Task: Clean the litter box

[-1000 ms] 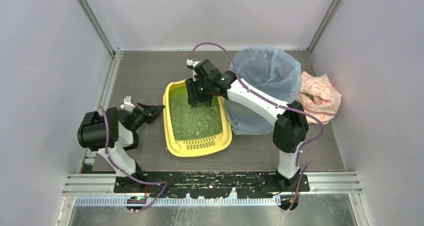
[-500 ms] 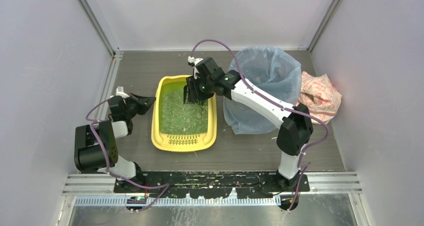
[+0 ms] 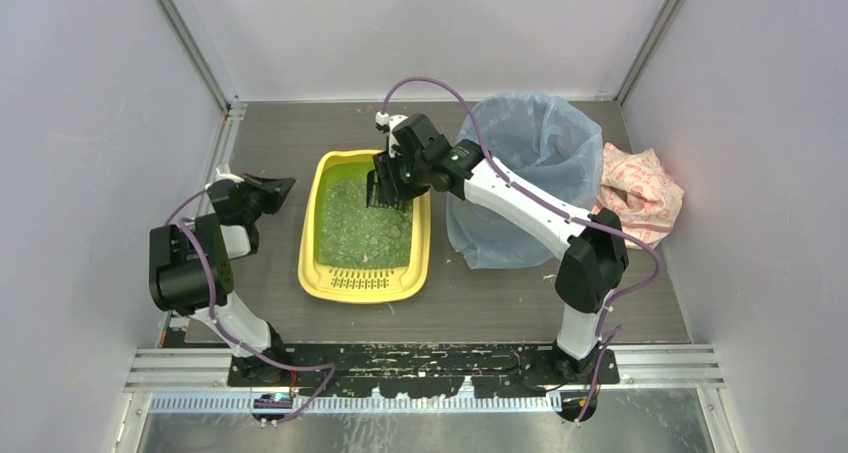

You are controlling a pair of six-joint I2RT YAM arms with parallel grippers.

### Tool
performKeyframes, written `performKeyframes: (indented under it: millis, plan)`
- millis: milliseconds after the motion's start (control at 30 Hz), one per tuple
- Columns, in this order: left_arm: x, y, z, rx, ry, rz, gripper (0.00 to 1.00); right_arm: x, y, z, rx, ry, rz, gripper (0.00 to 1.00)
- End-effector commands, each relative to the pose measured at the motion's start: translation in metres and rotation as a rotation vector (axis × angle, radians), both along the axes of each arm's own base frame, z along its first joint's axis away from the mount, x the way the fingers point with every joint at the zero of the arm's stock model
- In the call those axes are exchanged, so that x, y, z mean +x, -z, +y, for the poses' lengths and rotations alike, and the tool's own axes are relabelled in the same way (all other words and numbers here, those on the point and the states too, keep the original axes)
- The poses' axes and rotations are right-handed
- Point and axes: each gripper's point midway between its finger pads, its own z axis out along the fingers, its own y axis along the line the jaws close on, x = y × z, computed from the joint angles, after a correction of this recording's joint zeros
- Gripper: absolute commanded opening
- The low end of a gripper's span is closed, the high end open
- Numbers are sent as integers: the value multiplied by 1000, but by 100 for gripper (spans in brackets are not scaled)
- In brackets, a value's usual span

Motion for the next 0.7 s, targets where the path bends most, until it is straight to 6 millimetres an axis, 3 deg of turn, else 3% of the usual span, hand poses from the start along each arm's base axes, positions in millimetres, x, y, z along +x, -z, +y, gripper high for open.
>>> performKeyframes:
  millis: [0,67,100,200,367,467,567,667]
  plan:
    - [14,-28,8,23,-11,-101,0,8,-49,2,72,3,-108,50]
    - [10,-30,6,25,-1,-111,1,13,-54,1,70,23,-132,58]
    - [7,-31,6,31,-2,-111,6,16,-58,1,68,30,-147,63]
    - [-8,-36,6,76,-9,-95,23,22,-68,1,59,44,-167,65]
    - [-55,-26,11,179,-66,53,66,35,-62,-4,19,112,-175,65]
    - [-82,-37,13,238,-103,66,84,45,-54,-14,-35,180,-190,68]
    - [-103,-49,5,259,-85,52,89,54,-52,-31,-101,269,-214,72]
    - [-122,-64,-5,281,-53,15,87,55,-47,-45,-151,322,-220,73]
